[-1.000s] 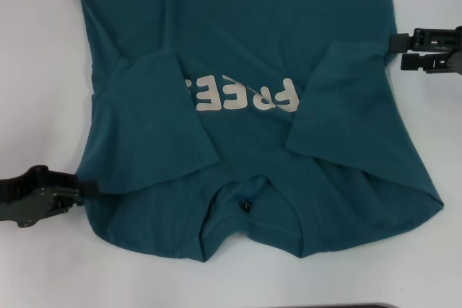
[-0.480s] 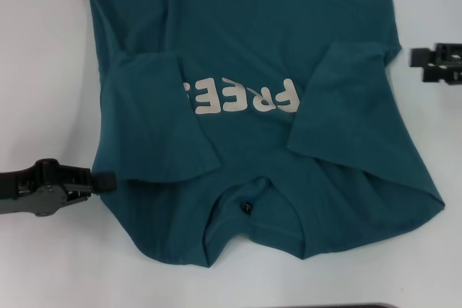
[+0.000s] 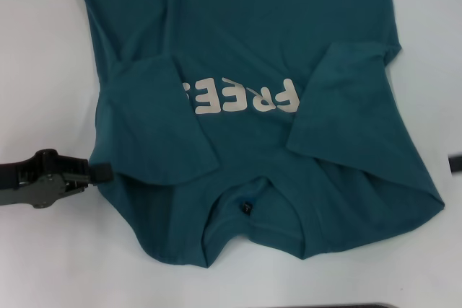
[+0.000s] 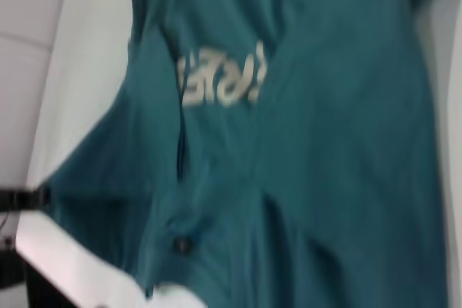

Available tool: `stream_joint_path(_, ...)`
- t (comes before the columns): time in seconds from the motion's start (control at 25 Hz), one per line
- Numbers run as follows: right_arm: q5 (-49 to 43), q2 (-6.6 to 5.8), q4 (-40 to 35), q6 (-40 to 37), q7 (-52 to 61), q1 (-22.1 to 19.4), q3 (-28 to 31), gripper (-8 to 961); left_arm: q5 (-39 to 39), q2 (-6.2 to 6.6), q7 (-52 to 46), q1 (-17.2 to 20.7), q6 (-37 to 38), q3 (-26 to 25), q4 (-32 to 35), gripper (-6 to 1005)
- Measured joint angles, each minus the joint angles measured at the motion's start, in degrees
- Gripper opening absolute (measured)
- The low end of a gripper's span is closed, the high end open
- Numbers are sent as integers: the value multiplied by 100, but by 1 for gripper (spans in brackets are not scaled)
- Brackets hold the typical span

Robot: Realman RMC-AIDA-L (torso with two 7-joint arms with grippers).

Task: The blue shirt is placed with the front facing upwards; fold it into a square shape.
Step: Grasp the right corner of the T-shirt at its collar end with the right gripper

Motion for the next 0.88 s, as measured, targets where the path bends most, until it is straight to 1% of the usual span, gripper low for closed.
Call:
stream_joint_path(0.16,-148,-25,-64,-227,61,-84,48,915,-3,2,-9,-53,-41,11,0,16)
stream_joint_path(0.32,-262,-14,-145,-236,186,-190,64,915,0,2,-23,-63,-104,23,0,16)
stream_joint_path(0.52,-504,70,-147,-101,196,-215,115,915,0,3,-27,-60,-157,5,8,16)
stream_joint_path(0.88,-518,236,-146,155,73,-175,113,911,-15,11,-30,-60,-157,0,9,16)
